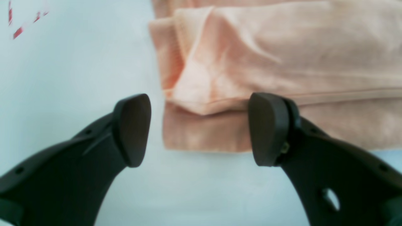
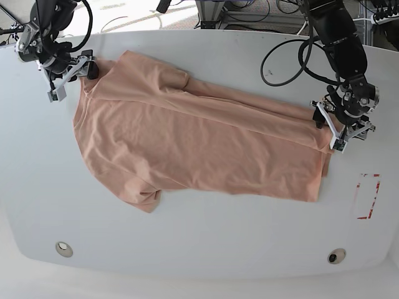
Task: Fold the T-shirt properly
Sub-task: 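Move both grippers to the shirt's side edge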
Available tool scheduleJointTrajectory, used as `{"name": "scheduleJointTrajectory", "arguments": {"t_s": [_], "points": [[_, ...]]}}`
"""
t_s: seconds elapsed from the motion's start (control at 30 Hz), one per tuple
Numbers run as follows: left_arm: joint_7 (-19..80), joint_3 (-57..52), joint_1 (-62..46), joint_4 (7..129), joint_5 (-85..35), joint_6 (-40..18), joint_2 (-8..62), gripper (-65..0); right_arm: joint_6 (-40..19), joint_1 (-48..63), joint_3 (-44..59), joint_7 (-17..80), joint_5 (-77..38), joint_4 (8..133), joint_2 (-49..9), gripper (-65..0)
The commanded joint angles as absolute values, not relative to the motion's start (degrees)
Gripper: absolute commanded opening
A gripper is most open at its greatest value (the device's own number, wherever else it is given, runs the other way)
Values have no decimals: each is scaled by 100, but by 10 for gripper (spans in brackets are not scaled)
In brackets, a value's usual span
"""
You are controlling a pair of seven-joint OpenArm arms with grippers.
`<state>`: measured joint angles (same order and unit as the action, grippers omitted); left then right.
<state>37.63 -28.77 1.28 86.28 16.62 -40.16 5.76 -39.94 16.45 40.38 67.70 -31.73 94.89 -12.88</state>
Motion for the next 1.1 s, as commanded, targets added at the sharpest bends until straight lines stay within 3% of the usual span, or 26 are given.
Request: {"name": "scheduleJointTrajectory", "arguments": {"t_s": [0.0, 0.07, 0.13, 0.2, 0.3, 0.63, 0.77, 1.07], "points": [[3688, -3073, 215, 8532, 1657, -4000, 637, -207, -4000, 1666, 4022, 6879, -3160, 9508, -1332, -384], [3679, -3073, 215, 8338, 1675, -4000, 646, -233, -4000, 1666, 4022, 6879, -3160, 9508, -1332, -466], [3679, -3090, 233, 8127, 1675, -4000, 655, -346, -4000, 1666, 4022, 6879, -3160, 9508, -1341, -593], [3679, -3090, 215, 8075, 1684, -4000, 655, -443, -4000, 1675, 4022, 6879, -3160, 9508, -1376, -650], [3679, -3099, 207, 8066, 1684, -4000, 655, -515, -4000, 1692, 4022, 6879, -3160, 9516, -1393, -650], [3705, -3099, -171, 8901, 1666, -4000, 620, -533, -4000, 1789, 4022, 6879, -3160, 9525, -1552, -650], [3776, -3108, -303, 9147, 1684, -4000, 620, -650, -4000, 1824, 4022, 6879, -3160, 9534, -1552, -650], [4057, -3240, -1253, 9982, 1648, -4000, 585, -650, -4000, 2009, 4022, 6879, -3178, 9552, -1974, -650]]}}
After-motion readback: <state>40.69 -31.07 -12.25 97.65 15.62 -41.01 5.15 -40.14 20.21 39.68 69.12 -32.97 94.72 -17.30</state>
